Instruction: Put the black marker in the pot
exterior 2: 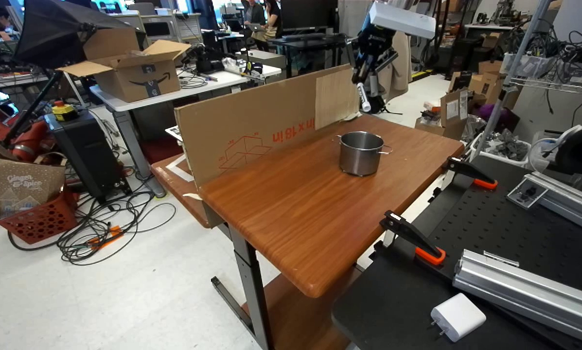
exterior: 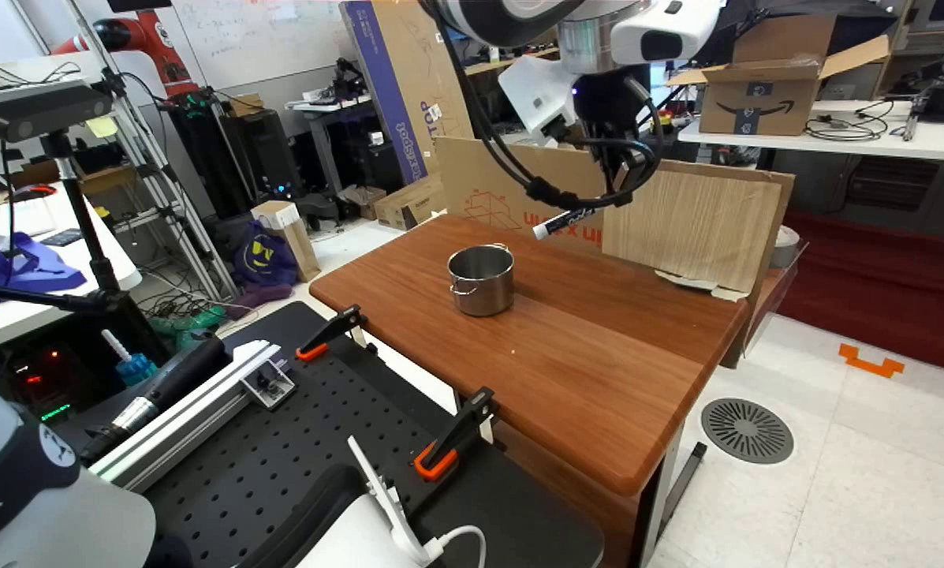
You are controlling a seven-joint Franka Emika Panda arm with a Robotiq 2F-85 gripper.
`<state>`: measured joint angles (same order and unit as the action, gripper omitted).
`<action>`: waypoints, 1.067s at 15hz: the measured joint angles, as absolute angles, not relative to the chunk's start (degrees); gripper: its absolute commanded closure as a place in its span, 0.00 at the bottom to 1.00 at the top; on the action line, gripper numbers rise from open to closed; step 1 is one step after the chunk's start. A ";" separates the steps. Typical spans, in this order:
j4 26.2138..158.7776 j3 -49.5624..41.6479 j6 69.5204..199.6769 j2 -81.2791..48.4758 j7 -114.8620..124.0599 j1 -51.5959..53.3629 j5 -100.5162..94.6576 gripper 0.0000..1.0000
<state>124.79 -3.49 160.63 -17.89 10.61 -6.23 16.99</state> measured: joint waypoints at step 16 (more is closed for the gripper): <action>140.81 -8.63 185.54 -16.56 13.19 8.62 15.78 0.95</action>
